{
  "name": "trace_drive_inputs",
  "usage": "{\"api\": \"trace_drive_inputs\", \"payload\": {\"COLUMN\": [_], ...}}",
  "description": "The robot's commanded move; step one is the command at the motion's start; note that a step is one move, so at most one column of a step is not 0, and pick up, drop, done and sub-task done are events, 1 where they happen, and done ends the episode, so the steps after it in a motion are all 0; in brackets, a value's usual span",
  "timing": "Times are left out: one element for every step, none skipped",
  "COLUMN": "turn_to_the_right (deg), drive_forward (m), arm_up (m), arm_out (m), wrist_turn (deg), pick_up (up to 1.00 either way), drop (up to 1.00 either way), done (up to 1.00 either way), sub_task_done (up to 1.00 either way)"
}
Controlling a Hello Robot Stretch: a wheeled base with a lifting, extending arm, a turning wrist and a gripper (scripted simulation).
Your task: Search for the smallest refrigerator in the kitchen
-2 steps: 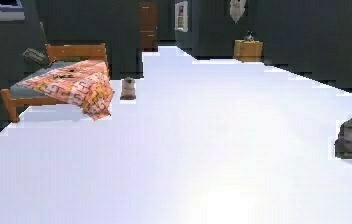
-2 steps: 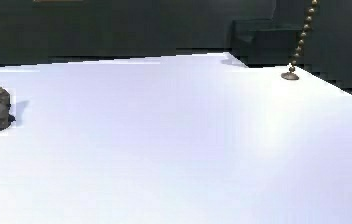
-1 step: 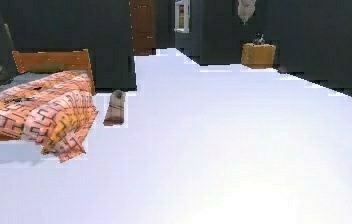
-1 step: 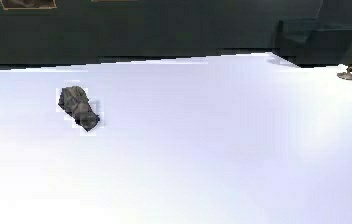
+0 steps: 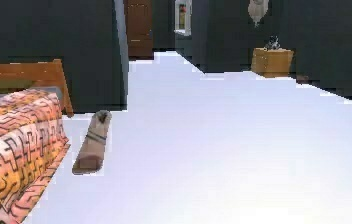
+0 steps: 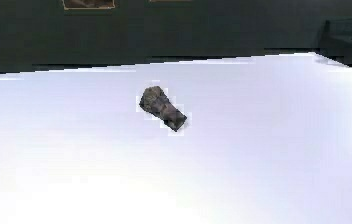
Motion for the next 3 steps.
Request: {"api": "trace_drive_inputs", "payload": {"turn_to_the_right": [0.0,-6.0,0.0], "drive_forward": [1.00,0.00,0.55], "arm_up": [0.00,0.00,0.00], "arm_out": [0.00,0.00,0.00], "wrist_turn": [0.0,0.0,0.0], "pick_up": [0.00,0.00,0.00], "drop": [0.00,0.00,0.00], "done": [0.00,0.00,0.00], "sub_task_done": [0.00,0.00,0.00]}}
